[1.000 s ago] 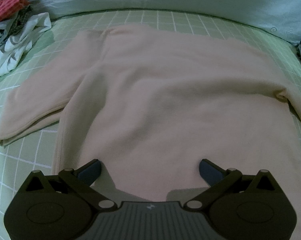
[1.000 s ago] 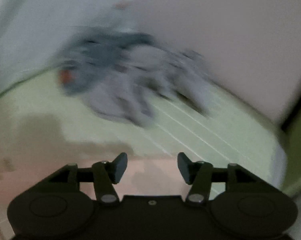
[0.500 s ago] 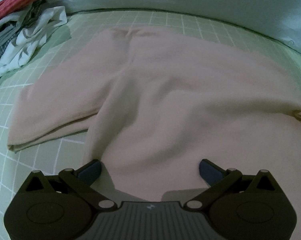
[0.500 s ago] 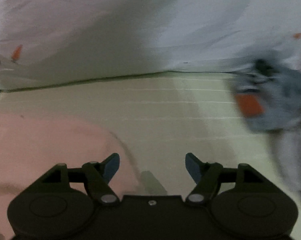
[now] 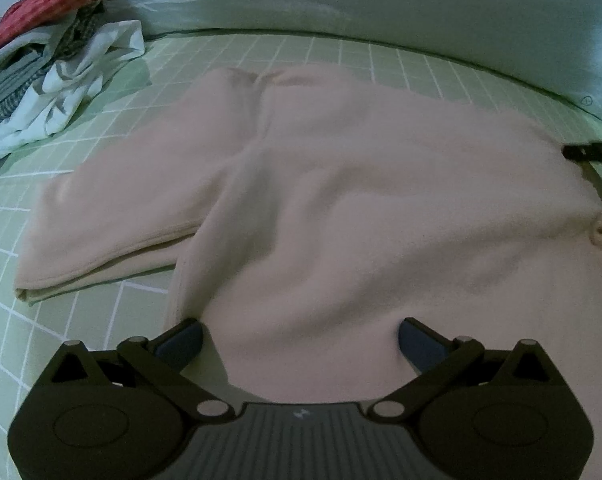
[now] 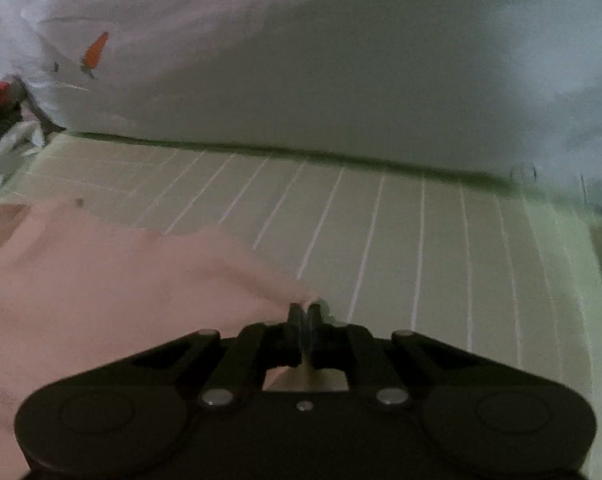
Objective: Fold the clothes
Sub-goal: 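Open the right gripper to release the hem corner and withdraw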
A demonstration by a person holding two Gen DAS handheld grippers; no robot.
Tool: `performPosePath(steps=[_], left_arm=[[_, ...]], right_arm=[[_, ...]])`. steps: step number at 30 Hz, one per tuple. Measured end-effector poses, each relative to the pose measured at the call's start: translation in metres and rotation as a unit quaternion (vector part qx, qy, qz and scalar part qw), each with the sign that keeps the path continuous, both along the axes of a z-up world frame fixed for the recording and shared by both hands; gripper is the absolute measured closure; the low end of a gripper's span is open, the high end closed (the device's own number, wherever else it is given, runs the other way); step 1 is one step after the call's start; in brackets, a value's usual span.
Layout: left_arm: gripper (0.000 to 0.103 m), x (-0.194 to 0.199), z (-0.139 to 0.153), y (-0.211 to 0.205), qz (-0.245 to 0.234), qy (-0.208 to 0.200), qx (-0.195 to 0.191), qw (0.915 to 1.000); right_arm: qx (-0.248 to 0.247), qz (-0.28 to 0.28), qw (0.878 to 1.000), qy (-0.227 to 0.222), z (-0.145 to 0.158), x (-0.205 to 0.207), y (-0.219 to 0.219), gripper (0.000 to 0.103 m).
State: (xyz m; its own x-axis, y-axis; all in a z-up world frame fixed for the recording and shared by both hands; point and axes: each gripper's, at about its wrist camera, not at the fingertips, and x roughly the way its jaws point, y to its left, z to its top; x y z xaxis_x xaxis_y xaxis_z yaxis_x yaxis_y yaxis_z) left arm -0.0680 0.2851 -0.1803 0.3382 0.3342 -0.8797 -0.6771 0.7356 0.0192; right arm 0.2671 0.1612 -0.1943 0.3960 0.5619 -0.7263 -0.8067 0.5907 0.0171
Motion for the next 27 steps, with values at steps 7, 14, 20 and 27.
performPosePath(steps=[7,14,20,27], left_arm=[[0.0,-0.004,-0.001,-0.005,0.001,-0.011,0.01,0.9999],[0.0,-0.005,-0.001,-0.007,0.004,-0.016,0.015,0.9998],[0.0,-0.002,0.0,-0.011,0.023,-0.018,0.021,0.9994],[0.0,-0.003,0.002,-0.01,0.021,-0.016,0.014,0.9995]], right_arm=[[-0.019,-0.003,0.997,-0.073,-0.004,0.005,0.038,0.092],[-0.029,-0.111,0.984,-0.138,0.022,-0.035,-0.003,0.033],[-0.019,-0.169,0.981,-0.093,0.027,-0.105,-0.071,0.016],[-0.021,-0.139,0.987,-0.075,0.019,-0.169,-0.104,0.001]])
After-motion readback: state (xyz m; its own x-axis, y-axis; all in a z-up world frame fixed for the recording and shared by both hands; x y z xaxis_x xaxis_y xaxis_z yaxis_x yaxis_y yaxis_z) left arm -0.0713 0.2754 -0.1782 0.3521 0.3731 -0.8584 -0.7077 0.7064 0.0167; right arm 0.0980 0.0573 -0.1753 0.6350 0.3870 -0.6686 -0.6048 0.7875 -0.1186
